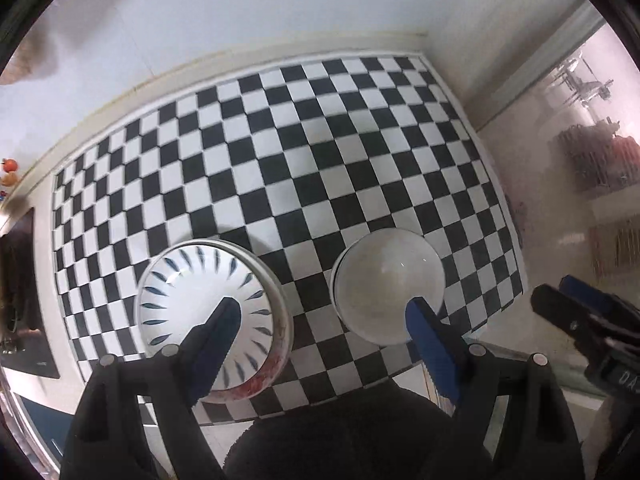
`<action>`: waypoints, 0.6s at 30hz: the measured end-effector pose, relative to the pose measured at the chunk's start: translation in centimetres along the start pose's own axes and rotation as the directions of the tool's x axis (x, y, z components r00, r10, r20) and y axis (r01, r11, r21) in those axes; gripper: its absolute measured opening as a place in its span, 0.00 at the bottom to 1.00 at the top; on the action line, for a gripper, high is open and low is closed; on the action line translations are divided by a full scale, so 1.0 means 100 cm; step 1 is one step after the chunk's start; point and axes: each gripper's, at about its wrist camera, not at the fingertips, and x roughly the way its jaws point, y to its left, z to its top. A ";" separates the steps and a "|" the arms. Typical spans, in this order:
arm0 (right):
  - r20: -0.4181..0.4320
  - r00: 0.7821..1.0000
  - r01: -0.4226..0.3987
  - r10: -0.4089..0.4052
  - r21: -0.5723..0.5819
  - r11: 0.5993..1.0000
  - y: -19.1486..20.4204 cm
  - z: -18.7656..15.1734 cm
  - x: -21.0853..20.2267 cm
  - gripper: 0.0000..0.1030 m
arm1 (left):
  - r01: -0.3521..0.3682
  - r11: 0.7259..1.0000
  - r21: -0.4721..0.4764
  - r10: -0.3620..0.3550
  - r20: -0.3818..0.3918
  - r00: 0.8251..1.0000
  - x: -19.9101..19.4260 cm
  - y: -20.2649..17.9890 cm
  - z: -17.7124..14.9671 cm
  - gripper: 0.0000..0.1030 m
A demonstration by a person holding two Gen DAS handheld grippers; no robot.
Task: Organize plates and bowls
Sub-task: 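Lower both tools and close them on the rim of the bowl stack, then lift the bowl stack with both tools and tilt it toward the plate stack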
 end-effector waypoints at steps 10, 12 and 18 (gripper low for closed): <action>-0.130 0.991 -0.012 0.016 0.029 1.000 -0.017 0.009 0.077 0.74 | -0.017 1.000 0.018 0.019 -0.089 0.996 0.056 -0.007 0.022 0.82; -0.151 0.988 -0.011 0.016 0.032 0.999 -0.019 0.010 0.089 0.74 | -0.015 1.000 0.018 0.017 -0.113 0.993 0.068 -0.006 0.025 0.82; -0.226 0.971 -0.066 0.074 0.042 0.997 -0.026 0.011 0.137 0.74 | 0.020 1.000 0.019 -0.016 -0.189 0.982 0.113 -0.002 0.035 0.82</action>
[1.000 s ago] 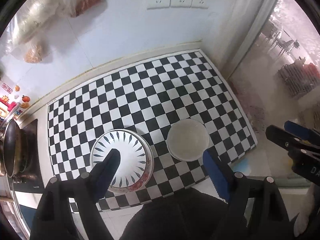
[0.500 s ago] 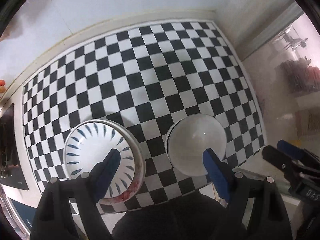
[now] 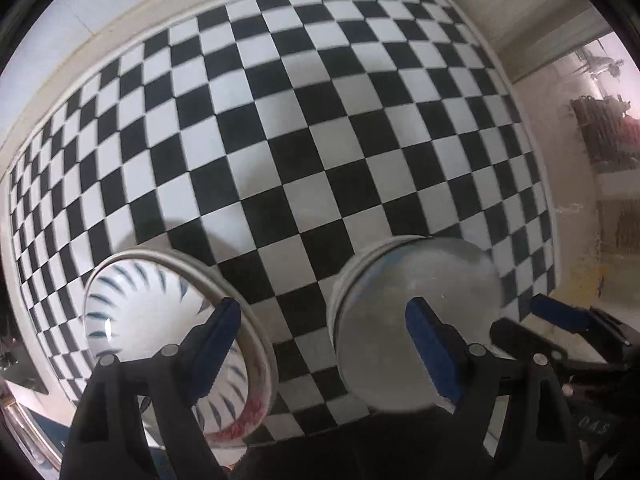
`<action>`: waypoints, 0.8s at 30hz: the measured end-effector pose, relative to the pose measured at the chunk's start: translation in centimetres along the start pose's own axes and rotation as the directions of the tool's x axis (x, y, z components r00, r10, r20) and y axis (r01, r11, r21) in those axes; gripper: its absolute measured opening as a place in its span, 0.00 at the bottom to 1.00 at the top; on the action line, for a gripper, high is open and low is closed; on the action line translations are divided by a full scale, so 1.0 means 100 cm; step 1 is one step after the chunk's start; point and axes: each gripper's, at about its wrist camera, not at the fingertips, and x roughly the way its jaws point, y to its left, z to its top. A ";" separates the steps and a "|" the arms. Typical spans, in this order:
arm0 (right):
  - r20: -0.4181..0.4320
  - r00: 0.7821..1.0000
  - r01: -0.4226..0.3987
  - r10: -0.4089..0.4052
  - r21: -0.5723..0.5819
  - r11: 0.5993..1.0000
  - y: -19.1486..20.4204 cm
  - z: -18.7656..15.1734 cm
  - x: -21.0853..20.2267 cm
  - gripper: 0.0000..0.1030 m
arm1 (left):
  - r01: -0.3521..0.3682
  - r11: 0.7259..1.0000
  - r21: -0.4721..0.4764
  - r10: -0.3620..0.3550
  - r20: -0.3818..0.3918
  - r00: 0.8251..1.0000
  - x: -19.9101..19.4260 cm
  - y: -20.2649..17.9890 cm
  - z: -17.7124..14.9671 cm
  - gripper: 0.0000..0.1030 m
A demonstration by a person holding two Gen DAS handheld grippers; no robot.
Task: Organize plates and bowls
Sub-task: 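Lift the bowl stack with both tools and tilt it toward the plate stack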
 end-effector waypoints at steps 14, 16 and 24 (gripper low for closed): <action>-0.112 0.973 -0.193 0.200 0.065 0.979 -0.014 0.013 0.078 0.74 | 0.139 0.990 0.003 -0.138 -0.132 0.982 0.054 0.003 0.017 0.82; -0.119 0.971 -0.200 0.206 0.060 0.978 -0.015 0.015 0.084 0.74 | 0.147 0.989 0.008 -0.145 -0.138 0.980 0.059 0.002 0.018 0.74; -0.149 0.951 -0.261 0.272 0.090 0.961 -0.017 0.019 0.113 0.73 | 0.253 0.967 0.022 -0.246 -0.163 0.955 0.069 0.001 0.023 0.73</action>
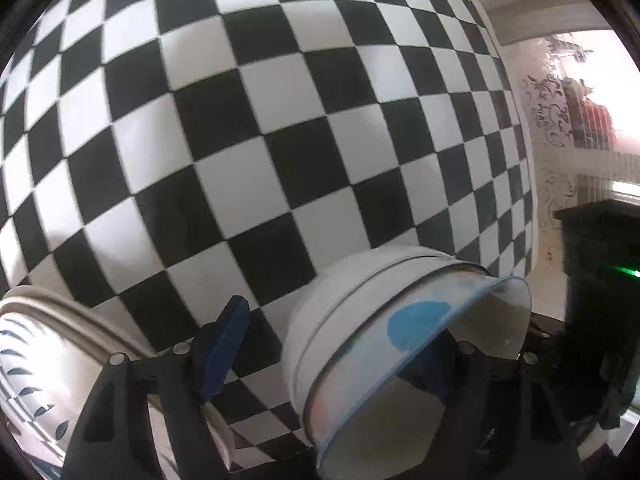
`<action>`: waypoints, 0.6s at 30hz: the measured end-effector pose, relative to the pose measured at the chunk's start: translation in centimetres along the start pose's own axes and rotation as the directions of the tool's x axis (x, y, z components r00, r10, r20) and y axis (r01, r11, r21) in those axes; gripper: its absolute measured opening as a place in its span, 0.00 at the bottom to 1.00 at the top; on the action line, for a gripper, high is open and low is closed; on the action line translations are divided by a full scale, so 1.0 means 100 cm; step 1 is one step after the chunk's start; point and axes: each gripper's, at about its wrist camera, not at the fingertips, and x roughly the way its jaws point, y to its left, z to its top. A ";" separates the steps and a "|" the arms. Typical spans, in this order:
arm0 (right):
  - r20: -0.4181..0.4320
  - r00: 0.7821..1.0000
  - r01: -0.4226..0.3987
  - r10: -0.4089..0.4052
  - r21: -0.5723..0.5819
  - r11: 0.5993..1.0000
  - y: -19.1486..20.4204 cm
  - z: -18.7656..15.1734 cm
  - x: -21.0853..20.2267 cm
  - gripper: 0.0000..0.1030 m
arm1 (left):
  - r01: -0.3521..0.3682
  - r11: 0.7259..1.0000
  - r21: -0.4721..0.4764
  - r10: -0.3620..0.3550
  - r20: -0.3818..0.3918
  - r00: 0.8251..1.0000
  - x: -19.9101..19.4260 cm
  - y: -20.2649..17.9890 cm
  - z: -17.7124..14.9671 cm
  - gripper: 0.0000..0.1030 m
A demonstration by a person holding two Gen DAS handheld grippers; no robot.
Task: Organize plates and bowls
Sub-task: 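Lift the bowl stack with both tools and tilt it toward the plate stack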
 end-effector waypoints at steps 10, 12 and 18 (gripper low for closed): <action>0.020 0.997 -0.068 0.068 -0.015 0.998 -0.003 0.002 0.013 0.59 | 0.062 0.998 0.009 -0.062 0.017 0.998 0.003 -0.006 -0.001 0.65; 0.019 0.997 -0.076 0.076 -0.008 0.997 0.001 0.003 0.018 0.59 | 0.047 0.999 0.008 -0.047 0.021 0.999 0.002 -0.008 -0.002 0.64; 0.000 0.996 -0.093 0.093 -0.007 0.996 0.004 -0.005 0.010 0.58 | 0.020 1.000 0.022 -0.021 0.036 0.999 -0.004 -0.014 -0.005 0.63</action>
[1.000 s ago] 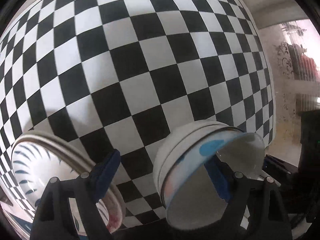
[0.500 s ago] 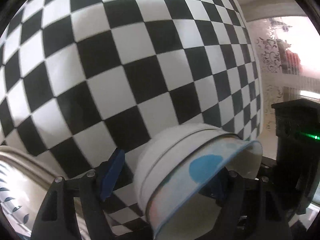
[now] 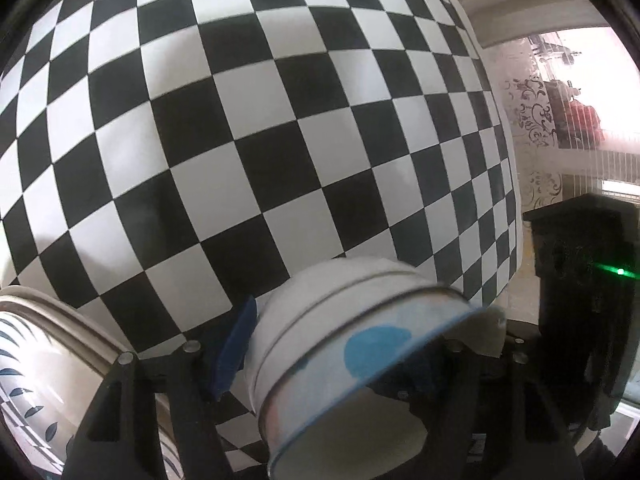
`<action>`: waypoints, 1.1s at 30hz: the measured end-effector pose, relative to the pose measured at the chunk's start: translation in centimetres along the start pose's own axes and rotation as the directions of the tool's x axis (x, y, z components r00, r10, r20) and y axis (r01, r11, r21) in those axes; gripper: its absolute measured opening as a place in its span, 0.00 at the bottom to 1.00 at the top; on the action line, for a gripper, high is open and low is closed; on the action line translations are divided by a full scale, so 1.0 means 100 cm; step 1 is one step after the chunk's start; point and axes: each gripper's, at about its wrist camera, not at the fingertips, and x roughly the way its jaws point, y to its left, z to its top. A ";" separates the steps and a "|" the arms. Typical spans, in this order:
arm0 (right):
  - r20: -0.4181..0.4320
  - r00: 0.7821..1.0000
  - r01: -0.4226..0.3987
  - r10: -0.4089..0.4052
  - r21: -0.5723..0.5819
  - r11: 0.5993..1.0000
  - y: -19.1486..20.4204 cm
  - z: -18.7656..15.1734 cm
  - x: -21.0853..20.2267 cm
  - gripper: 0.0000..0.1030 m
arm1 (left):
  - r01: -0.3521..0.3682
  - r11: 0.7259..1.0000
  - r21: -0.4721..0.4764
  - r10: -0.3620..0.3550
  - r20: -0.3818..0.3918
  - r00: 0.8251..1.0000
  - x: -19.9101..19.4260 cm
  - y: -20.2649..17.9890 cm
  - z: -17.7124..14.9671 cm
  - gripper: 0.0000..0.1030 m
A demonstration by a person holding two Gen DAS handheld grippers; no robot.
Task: Organize plates and bowls
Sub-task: 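Lift the bowl stack with both tools and tilt it toward the plate stack, then lower the bowl stack onto the center of the plate stack with both tools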
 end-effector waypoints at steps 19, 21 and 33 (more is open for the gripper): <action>-0.041 0.997 -0.064 0.065 0.021 0.998 0.029 0.002 -0.002 0.55 | -0.028 0.999 -0.040 0.029 0.010 1.000 -0.036 0.009 -0.006 0.63; -0.040 0.997 -0.073 0.073 0.010 0.997 0.038 0.001 -0.005 0.54 | -0.033 0.999 -0.041 0.034 0.021 0.999 -0.044 0.010 -0.008 0.63; -0.082 0.993 -0.092 0.084 -0.100 0.991 0.111 -0.006 0.005 0.53 | -0.052 0.992 -0.116 0.064 0.105 0.992 -0.102 0.053 -0.037 0.63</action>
